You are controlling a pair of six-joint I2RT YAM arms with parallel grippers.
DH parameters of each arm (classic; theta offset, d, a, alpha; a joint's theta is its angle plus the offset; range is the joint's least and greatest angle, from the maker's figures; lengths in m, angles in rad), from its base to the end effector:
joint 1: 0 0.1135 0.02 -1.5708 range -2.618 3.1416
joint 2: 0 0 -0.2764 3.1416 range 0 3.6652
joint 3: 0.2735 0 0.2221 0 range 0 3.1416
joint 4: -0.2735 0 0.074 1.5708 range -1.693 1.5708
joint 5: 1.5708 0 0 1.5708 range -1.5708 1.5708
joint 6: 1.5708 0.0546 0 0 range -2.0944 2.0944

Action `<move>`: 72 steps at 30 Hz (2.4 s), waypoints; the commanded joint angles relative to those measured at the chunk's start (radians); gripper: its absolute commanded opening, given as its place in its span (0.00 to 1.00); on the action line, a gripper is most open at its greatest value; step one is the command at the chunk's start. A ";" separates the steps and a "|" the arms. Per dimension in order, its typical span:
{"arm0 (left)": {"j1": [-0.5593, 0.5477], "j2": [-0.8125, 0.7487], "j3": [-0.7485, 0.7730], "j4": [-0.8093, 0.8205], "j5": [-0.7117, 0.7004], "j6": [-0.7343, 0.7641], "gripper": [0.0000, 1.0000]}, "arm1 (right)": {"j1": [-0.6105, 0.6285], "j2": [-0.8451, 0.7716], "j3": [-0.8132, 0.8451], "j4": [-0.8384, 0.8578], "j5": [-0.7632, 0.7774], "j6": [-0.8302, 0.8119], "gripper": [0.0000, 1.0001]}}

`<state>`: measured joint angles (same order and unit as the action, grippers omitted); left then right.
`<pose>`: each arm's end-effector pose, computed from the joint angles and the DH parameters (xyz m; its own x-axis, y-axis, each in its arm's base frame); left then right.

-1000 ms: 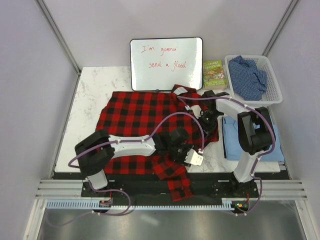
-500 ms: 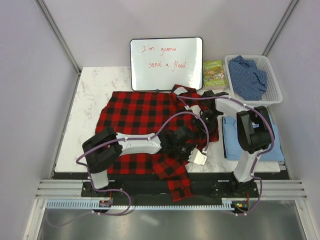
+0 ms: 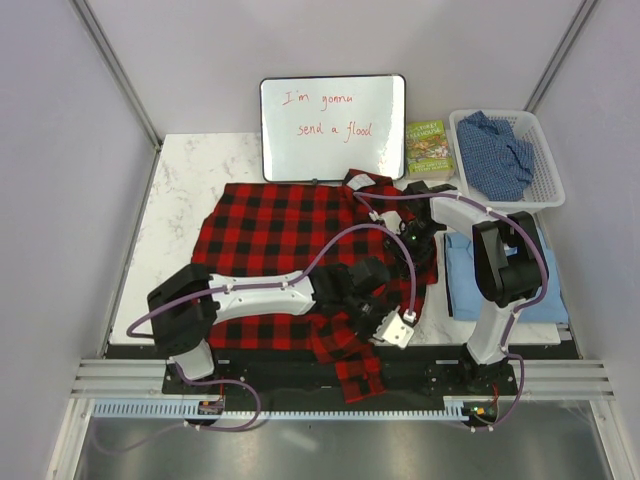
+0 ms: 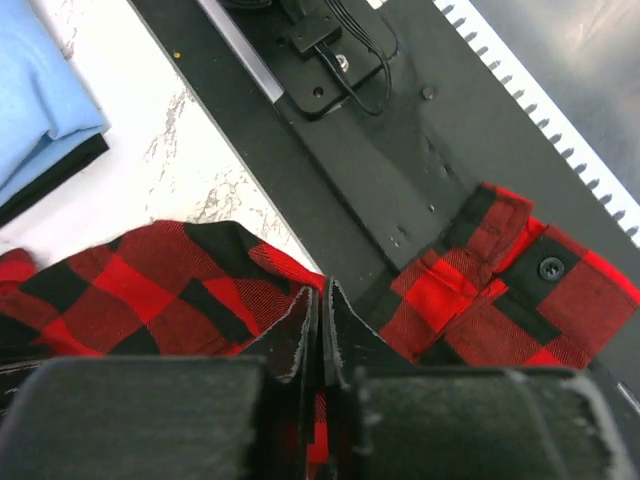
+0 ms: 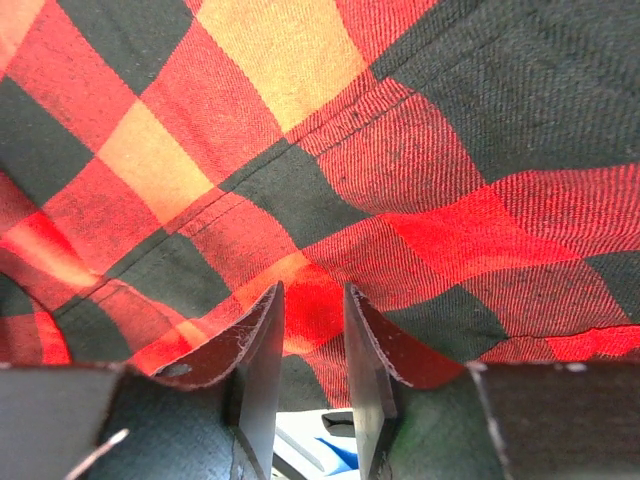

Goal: Fold and stack the long sleeve shirts
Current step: Flatten the shirt out

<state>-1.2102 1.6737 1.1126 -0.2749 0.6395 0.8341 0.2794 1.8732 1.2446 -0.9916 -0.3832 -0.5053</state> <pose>0.0896 -0.3300 0.2380 0.4848 0.3988 -0.7784 0.7932 -0.5756 0.1991 0.2870 0.1036 0.1756 -0.7249 -0.6750 -0.1376 -0.6730 0.6512 0.3507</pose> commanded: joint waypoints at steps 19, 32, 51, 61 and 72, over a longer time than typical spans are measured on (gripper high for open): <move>1.007 -0.121 -0.029 -0.478 -0.231 0.013 0.49 | 0.069 -0.091 -0.042 0.016 0.099 -0.061 0.34; 1.100 -0.273 -0.439 -0.454 -0.399 0.100 0.38 | 0.128 -0.181 -0.273 0.004 0.224 -0.168 0.34; 1.150 -0.355 -0.008 -0.411 -0.032 -0.193 0.62 | 0.142 -0.140 0.225 0.345 -0.028 0.255 0.58; 1.327 -0.141 0.164 -0.334 0.006 -0.297 0.64 | 0.168 0.138 0.365 0.519 0.075 0.289 0.64; 1.353 -0.011 0.202 -0.254 -0.017 -0.296 0.63 | 0.142 0.199 0.490 0.548 0.299 0.269 0.27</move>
<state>0.1352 1.6012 1.2446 -0.5869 0.6048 0.5762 0.4404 2.0830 1.6550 -0.5003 -0.1806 -0.2272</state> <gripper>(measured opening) 0.636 0.340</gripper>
